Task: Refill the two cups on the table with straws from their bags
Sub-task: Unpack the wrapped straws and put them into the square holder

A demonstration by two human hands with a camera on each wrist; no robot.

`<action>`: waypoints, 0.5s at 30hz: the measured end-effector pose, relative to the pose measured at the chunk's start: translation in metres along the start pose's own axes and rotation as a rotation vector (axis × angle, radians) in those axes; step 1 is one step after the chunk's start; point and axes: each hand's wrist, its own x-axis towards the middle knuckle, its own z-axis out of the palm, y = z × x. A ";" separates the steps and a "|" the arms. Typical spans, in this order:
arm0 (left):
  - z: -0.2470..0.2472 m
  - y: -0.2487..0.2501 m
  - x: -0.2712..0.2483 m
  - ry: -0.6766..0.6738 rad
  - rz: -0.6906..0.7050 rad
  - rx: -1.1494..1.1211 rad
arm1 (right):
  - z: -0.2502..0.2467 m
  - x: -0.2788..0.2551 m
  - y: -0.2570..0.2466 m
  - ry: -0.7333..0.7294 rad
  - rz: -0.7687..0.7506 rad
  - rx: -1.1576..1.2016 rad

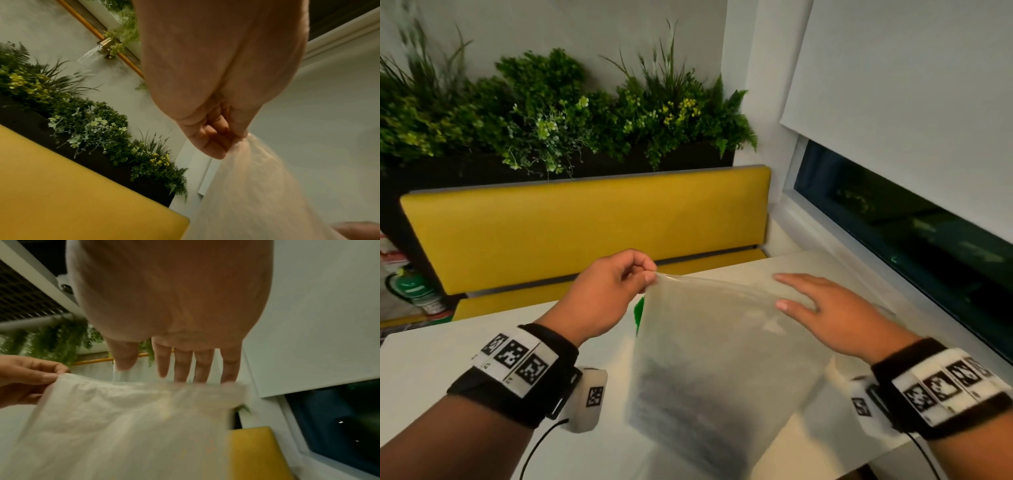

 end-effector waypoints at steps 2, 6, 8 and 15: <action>-0.003 0.001 -0.001 -0.019 0.023 0.010 | 0.008 0.015 -0.015 -0.075 -0.020 0.022; -0.004 -0.002 -0.007 0.203 0.209 0.372 | 0.018 0.029 -0.028 -0.039 0.044 0.275; 0.014 0.006 -0.016 0.174 0.486 0.635 | 0.020 0.030 -0.037 -0.023 0.036 0.425; 0.046 0.008 -0.036 0.111 0.612 0.805 | 0.020 0.025 -0.054 -0.065 -0.010 0.522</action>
